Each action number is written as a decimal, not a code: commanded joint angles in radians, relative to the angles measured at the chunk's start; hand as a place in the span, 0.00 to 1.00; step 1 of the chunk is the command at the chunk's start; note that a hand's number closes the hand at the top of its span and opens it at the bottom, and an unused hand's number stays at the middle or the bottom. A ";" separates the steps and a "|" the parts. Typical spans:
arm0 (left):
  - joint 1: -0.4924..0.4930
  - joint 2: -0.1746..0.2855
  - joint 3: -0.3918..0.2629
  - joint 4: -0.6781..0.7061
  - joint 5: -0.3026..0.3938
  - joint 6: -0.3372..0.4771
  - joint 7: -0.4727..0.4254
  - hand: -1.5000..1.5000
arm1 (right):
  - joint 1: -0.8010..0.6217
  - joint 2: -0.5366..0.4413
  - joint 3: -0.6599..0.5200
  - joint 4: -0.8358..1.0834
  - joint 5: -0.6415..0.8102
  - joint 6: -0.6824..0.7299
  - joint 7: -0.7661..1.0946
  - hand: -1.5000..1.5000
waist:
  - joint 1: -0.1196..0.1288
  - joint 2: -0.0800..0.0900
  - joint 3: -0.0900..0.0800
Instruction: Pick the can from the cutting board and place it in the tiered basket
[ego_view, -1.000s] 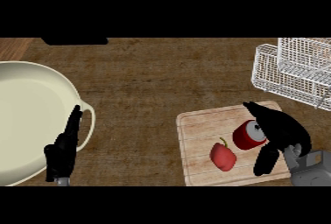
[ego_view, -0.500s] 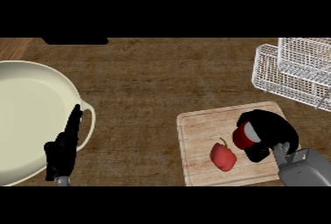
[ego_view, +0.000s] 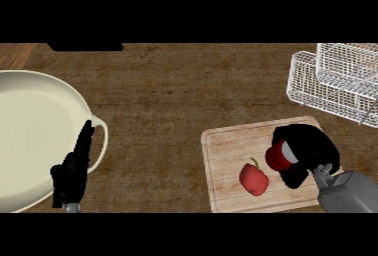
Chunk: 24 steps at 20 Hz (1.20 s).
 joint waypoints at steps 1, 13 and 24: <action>0.086 -0.037 -0.030 0.061 0.009 -0.012 -0.005 0.50 | 0.100 -0.155 -0.089 0.093 0.023 -0.105 -0.227 1.00 | -0.013 0.019 -0.008; 0.099 -0.001 0.016 0.005 0.030 -0.026 0.049 0.50 | 0.225 -0.423 -0.645 0.445 -0.369 -0.165 -0.778 1.00 | -0.050 0.011 -0.008; 0.088 -0.058 -0.030 0.016 -0.002 -0.006 0.063 0.50 | 0.173 -0.646 -1.015 0.474 -0.602 -0.008 -0.877 1.00 | -0.040 0.008 -0.012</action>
